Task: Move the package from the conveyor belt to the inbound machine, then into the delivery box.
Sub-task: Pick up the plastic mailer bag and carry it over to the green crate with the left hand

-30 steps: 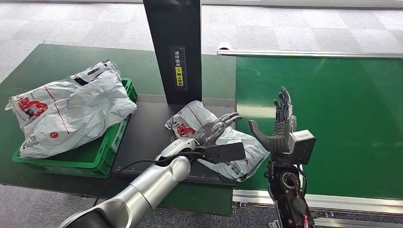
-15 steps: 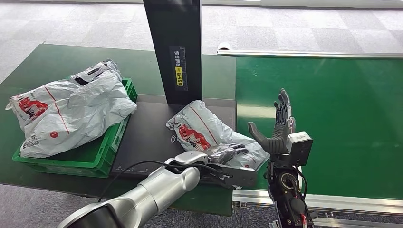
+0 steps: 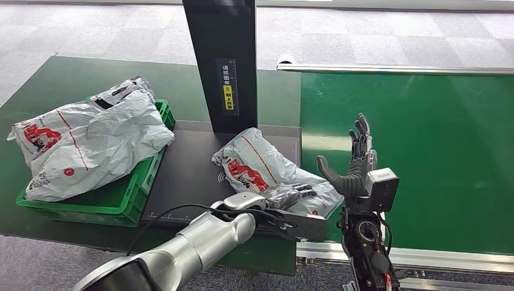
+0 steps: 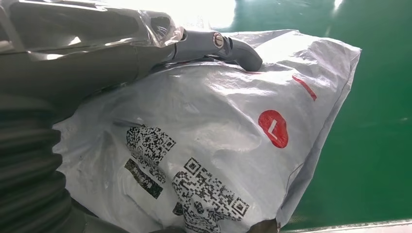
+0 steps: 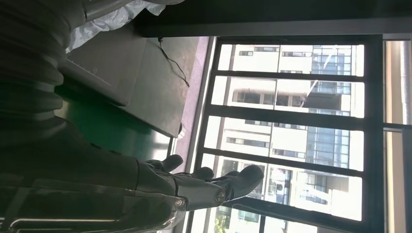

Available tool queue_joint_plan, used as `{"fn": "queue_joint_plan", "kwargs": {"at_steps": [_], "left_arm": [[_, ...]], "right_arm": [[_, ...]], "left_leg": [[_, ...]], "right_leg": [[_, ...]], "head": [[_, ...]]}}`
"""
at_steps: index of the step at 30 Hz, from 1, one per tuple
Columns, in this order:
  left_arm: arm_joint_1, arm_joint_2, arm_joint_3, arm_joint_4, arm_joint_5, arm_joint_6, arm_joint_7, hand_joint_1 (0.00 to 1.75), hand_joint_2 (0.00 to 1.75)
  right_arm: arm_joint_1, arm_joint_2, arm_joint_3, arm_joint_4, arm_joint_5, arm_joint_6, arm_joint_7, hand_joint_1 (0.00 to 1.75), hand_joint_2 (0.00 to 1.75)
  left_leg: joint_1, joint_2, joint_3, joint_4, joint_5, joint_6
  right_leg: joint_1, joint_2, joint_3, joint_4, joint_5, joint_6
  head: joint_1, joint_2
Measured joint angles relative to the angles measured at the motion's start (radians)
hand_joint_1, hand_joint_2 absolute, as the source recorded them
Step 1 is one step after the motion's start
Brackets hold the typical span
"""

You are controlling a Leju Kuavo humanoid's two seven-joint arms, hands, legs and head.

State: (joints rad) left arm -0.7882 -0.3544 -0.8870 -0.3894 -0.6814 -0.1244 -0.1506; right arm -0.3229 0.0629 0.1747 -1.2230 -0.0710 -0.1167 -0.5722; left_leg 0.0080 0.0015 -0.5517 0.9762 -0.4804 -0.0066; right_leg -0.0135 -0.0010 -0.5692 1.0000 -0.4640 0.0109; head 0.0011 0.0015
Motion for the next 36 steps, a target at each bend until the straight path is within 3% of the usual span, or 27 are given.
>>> {"fn": "queue_joint_plan", "kwargs": {"at_steps": [4, 5, 10, 19, 25, 36], "left_arm": [[-0.001, 0.0, -0.001, 0.002, 0.009, 0.003, 0.008, 1.64, 1.75], [-0.002, 0.0, -0.001, 0.003, 0.011, 0.011, 0.008, 1.71, 1.75], [0.0, 0.005, 0.025, 0.005, 0.003, 0.137, -0.042, 1.75, 1.75], [0.02, 0.019, 0.152, -0.036, -0.03, 0.529, -0.168, 1.75, 1.75], [0.021, 0.016, 0.214, -0.086, -0.029, 0.57, -0.203, 1.75, 1.75], [0.021, 0.007, 0.283, -0.114, -0.001, 0.67, -0.269, 1.75, 1.75]], "right_arm": [[0.0, 0.0, 0.0, 0.0, 0.0, -0.001, 0.0, 0.0, 1.75], [0.0, 0.0, -0.001, 0.0, 0.0, -0.001, 0.0, 0.0, 1.75], [-0.002, 0.0, -0.002, 0.0, 0.002, 0.012, 0.01, 0.0, 1.75], [0.034, -0.021, -0.022, -0.038, 0.002, 0.017, 0.02, 0.0, 1.75], [0.056, -0.054, -0.051, -0.068, -0.006, 0.019, 0.032, 0.0, 1.75], [0.057, -0.063, -0.054, -0.068, -0.016, 0.008, 0.031, 0.0, 1.75]], "left_leg": [[0.0, 0.0, 0.0, 0.0, 0.0, 0.0], [0.0, 0.0, 0.0, 0.0, 0.0, 0.0], [0.0, 0.0, 0.0, 0.0, 0.0, 0.0], [0.0, -0.001, -0.001, 0.0, 0.0, 0.0], [-0.001, 0.0, -0.001, 0.0, 0.0, 0.0], [-0.001, 0.0, -0.001, 0.0, 0.0, 0.0]], "right_leg": [[0.0, 0.0, 0.0, 0.0, 0.0, 0.0], [0.0, 0.0, 0.0, 0.0, 0.0, 0.0], [0.0, 0.0, 0.0, 0.0, 0.0, 0.0], [0.0, -0.001, -0.001, 0.0, 0.0, 0.0], [-0.001, -0.001, -0.001, 0.0, 0.0, 0.0], [-0.001, -0.001, -0.001, 0.0, 0.0, 0.0]], "head": [[0.0, 0.0], [0.0, 0.0], [0.0, 0.0], [0.0, 0.0], [0.0, 0.0], [0.0, 0.0]]}}
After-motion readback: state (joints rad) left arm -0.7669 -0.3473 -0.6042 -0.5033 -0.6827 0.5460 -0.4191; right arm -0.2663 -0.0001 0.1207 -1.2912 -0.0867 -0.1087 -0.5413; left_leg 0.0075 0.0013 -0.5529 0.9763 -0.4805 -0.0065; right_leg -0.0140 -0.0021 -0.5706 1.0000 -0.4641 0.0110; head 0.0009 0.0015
